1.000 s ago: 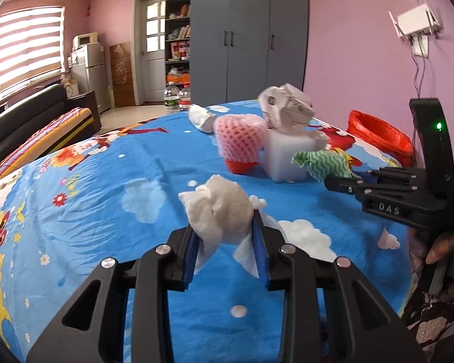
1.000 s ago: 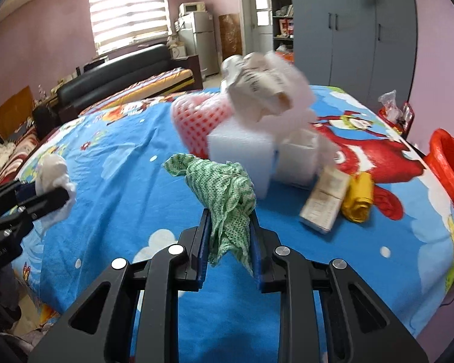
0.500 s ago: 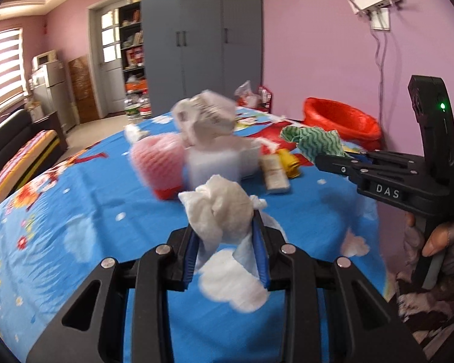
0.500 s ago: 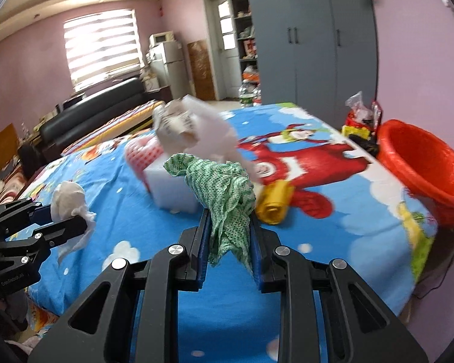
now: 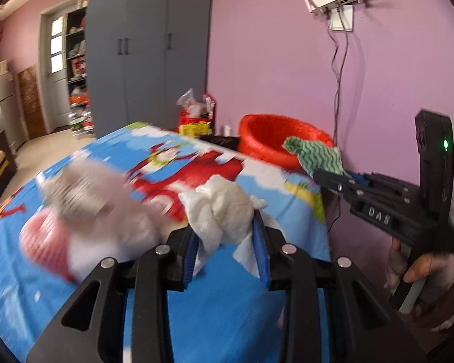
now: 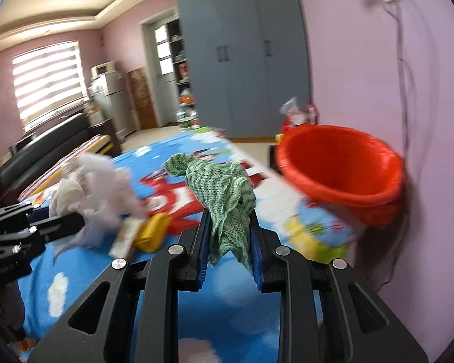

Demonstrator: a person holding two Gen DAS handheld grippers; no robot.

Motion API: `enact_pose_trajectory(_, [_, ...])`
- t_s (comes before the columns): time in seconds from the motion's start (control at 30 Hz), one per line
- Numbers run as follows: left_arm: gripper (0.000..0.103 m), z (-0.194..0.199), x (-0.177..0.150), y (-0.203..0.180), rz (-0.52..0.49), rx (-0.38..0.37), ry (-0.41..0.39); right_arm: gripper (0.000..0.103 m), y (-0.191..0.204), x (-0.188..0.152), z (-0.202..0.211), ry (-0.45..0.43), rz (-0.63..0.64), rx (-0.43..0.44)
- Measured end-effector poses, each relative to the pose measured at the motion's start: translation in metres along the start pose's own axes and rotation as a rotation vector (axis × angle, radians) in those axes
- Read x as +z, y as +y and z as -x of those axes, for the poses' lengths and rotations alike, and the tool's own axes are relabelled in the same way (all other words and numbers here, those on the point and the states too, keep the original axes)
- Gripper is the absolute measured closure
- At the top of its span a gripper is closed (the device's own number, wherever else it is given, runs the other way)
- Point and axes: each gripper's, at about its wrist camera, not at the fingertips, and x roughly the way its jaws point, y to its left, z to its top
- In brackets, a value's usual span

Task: Collect trash
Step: 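Carry the tissue and green cloth to the red bucket and release both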

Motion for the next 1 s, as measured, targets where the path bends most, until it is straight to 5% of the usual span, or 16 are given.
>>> enact_pose_trajectory(0.4, [0.068, -0.131, 0.129, -0.050, -0.086, -0.174, -0.037, 0.079, -0.101, 0.032, -0.036, -0.018, -0.119, -0.212])
enact_pose_trajectory(0.7, [0.060, -0.231, 0.206, -0.081, -0.116, -0.245, -0.037, 0.077, -0.158, 0.061, -0.087, -0.032, -0.166, -0.286])
enact_pose_trajectory(0.8, [0.045, -0.256, 0.217, -0.084, -0.113, -0.264, -0.020, 0.067, -0.172, 0.067, -0.104, -0.029, -0.167, -0.282])
enact_pose_trajectory(0.87, [0.029, -0.265, 0.220, -0.083, -0.107, -0.224, -0.031, 0.039, -0.177, 0.067, -0.113, -0.021, -0.157, -0.297])
enact_pose_trajectory(1.0, [0.026, -0.270, 0.221, -0.076, -0.090, -0.177, -0.034, 0.038, -0.174, 0.062, -0.112, -0.028, -0.131, -0.299])
